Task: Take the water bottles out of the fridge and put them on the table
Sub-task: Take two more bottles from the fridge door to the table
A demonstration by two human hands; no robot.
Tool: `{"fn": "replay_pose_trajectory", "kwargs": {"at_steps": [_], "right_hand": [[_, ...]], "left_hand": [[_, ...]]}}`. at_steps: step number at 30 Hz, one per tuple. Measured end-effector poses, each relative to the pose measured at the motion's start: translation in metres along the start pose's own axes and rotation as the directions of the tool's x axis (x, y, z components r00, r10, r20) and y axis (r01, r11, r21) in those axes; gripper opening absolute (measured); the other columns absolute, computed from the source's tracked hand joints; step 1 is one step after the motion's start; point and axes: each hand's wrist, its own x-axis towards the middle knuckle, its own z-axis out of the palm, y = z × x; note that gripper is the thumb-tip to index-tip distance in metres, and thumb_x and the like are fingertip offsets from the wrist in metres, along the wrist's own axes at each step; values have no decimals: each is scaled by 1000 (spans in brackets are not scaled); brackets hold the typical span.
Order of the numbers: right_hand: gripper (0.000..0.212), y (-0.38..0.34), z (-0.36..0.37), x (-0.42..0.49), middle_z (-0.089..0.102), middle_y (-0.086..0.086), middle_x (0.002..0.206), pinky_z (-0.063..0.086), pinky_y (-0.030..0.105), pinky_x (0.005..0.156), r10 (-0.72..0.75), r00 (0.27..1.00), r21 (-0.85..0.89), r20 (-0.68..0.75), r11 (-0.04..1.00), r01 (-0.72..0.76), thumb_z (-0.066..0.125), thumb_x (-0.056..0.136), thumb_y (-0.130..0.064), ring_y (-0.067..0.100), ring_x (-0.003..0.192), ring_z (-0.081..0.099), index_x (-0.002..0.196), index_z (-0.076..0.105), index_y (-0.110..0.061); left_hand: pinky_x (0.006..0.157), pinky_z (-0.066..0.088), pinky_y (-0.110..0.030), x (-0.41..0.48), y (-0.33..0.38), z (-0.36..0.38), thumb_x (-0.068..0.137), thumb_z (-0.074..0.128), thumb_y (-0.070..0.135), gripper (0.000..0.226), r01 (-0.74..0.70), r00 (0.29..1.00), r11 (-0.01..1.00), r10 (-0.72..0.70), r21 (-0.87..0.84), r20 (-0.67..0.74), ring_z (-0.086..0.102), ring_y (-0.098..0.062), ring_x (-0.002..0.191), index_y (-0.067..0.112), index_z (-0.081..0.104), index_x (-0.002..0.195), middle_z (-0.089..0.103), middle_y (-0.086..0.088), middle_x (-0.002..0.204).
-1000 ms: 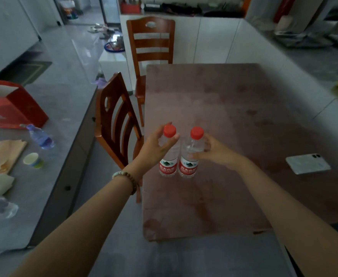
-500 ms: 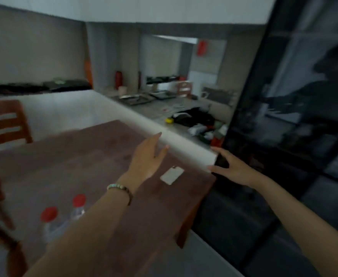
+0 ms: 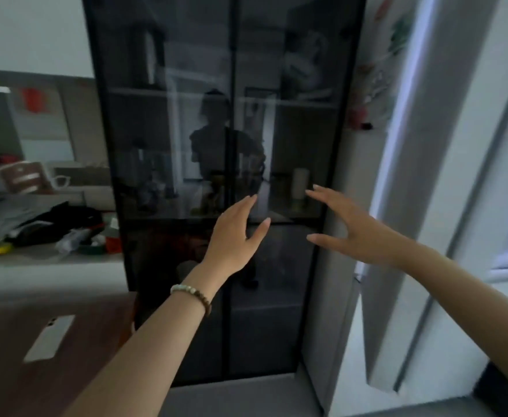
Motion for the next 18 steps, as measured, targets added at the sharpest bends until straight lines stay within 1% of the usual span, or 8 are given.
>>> {"fn": "replay_pose_trajectory", "kwargs": {"at_steps": [4,8,11,12,14,16,17,18], "right_hand": [[72,12,-50,-43,18,-18,154,15,21,112,8,994,-51,-109,999,-13,58,81,-49,-2,140,16,144,23,-40],[74,41,-94,-79,21,-11,155,17,19,114,23,986,-98,-163,994,-39,56,77,-54,-1,140,21,143,27,-36],[73,69,-125,-111,29,-8,152,17,8,110,1,977,-87,-211,996,-20,59,76,-48,-5,138,25,142,33,-30],[71,80,-136,-123,31,-9,151,18,8,110,-12,976,-83,-218,997,-6,60,77,-47,-5,137,26,141,34,-31],[69,101,-150,-140,33,-10,150,21,14,112,-25,969,-72,-244,997,8,61,76,-47,-3,138,28,139,36,-34],[70,129,-167,-158,32,-10,151,24,20,113,-40,963,-64,-266,998,24,63,74,-46,1,139,28,138,35,-36],[72,144,-176,-167,29,-12,152,22,17,113,-45,964,-65,-262,997,29,63,73,-47,-1,140,25,138,34,-38],[74,158,-185,-174,25,-16,152,19,10,110,-43,969,-63,-245,998,28,63,72,-49,-7,139,21,138,31,-42]], "left_hand": [[118,18,-35,19,62,32,94,42,49,62,-141,990,986,143,-88,18,19,-9,143,27,21,148,25,7,155],[118,21,-37,34,113,59,94,42,50,65,-241,970,964,243,-115,9,17,-9,143,26,18,149,23,6,156],[118,19,-38,41,151,77,94,41,50,66,-314,949,943,314,-108,-16,14,-8,144,26,16,150,19,5,157],[119,17,-37,43,167,84,94,41,51,66,-333,943,938,331,-101,-32,13,-8,144,27,15,150,17,5,158],[119,14,-36,47,189,92,94,40,52,67,-367,930,927,362,-79,-68,11,-9,145,27,13,150,14,5,159],[119,11,-41,50,221,108,94,39,52,67,-408,908,913,402,-31,-120,8,-13,146,27,13,150,12,4,159],[119,11,-44,52,239,117,94,40,51,67,-428,893,904,422,-3,-156,7,-15,146,26,14,150,12,3,159],[119,10,-46,54,256,128,94,42,49,67,-445,876,895,442,31,-195,6,-16,147,25,15,150,12,1,159]]}}
